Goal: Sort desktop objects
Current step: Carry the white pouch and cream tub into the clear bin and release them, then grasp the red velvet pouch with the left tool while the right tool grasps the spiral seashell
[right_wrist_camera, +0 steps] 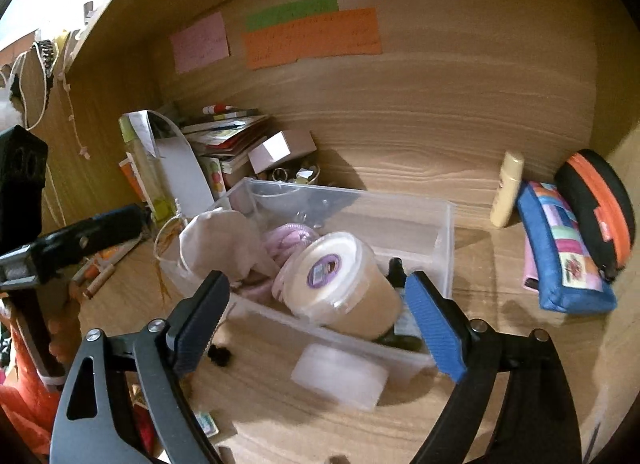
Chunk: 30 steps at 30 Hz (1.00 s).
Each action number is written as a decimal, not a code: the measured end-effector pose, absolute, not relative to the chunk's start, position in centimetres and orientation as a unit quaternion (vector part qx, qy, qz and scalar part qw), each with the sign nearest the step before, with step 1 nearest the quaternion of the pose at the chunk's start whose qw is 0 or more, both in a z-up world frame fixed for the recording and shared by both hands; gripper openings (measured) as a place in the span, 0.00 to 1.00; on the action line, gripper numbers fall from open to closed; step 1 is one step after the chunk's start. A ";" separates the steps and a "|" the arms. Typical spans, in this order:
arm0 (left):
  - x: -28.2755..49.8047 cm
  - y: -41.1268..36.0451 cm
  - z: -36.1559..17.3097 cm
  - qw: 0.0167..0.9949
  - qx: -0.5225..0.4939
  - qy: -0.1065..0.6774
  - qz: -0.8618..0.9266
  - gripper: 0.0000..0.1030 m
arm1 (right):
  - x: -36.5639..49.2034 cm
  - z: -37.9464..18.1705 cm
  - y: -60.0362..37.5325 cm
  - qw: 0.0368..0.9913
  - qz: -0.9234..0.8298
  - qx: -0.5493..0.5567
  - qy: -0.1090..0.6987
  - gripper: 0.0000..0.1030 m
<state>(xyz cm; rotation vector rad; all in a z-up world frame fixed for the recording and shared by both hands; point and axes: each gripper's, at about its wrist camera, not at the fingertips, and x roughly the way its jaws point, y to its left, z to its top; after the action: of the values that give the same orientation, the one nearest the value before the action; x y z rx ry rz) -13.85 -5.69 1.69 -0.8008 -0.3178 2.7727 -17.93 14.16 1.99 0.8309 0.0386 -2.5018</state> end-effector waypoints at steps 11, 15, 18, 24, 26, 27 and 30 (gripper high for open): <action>-9.1 -6.7 0.6 0.074 -0.289 -0.071 0.952 0.98 | -12.8 1.3 15.1 0.221 -0.929 0.293 0.033 0.90; -7.5 -6.9 -0.8 0.066 -0.313 -0.064 0.945 0.98 | -11.1 0.2 15.6 0.214 -0.928 0.302 0.035 0.90; -6.4 -6.9 -2.3 0.062 -0.335 -0.059 0.938 0.98 | -9.9 -0.9 16.0 0.204 -0.927 0.311 0.040 0.90; -4.3 -5.6 -4.8 0.070 -0.365 -0.045 0.927 0.98 | -7.9 -2.8 17.1 0.187 -0.925 0.329 0.041 0.90; -3.6 -4.9 -5.7 0.075 -0.376 -0.035 0.923 0.98 | -7.3 -3.5 17.5 0.182 -0.923 0.337 0.041 0.90; -3.3 -4.6 -6.1 0.078 -0.379 -0.030 0.922 0.98 | -7.1 -3.8 17.7 0.183 -0.922 0.340 0.041 0.90; -2.5 -4.0 -7.1 0.102 -0.386 -0.031 0.917 0.98 | -6.1 -4.9 18.1 0.185 -0.919 0.347 0.041 0.90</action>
<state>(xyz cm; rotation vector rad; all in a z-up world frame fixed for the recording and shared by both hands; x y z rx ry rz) -2.49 -4.01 -7.14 -1.1383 -0.0929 2.7061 -6.12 18.11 -4.87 0.9770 0.1148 -2.5892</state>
